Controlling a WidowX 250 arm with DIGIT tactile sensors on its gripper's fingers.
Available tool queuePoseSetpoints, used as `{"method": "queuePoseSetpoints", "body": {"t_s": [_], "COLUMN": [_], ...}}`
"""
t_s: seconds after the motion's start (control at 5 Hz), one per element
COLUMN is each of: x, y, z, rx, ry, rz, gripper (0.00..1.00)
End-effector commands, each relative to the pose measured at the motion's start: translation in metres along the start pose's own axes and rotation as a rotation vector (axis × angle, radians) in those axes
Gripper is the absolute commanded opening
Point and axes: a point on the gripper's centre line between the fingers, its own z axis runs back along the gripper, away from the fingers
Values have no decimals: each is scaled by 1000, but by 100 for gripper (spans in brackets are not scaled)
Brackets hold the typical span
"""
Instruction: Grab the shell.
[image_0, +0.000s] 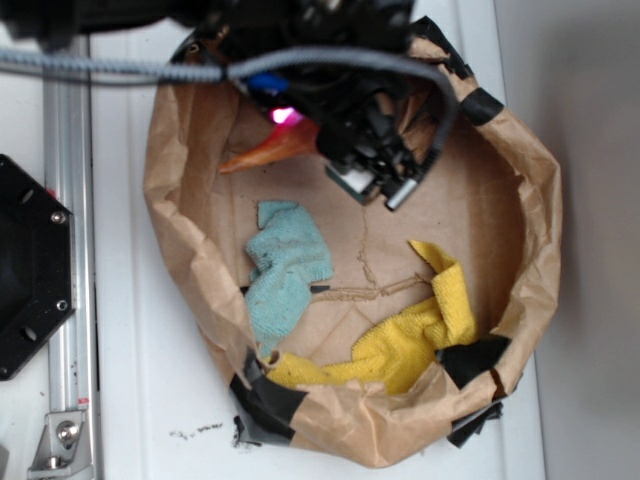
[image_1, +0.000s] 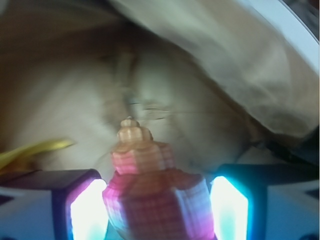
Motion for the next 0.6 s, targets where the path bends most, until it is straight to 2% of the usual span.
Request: {"method": "queuePoseSetpoints", "body": {"t_s": [0.0,0.2,0.4], "x": [7,14,28], "y": [-5,-34,-41], "z": [64,53,37], "rx": [-24,-49,-59], "ry": [-202,-234,-214], "rz": [-500,-568,-560], "gripper": [0,0,0]}}
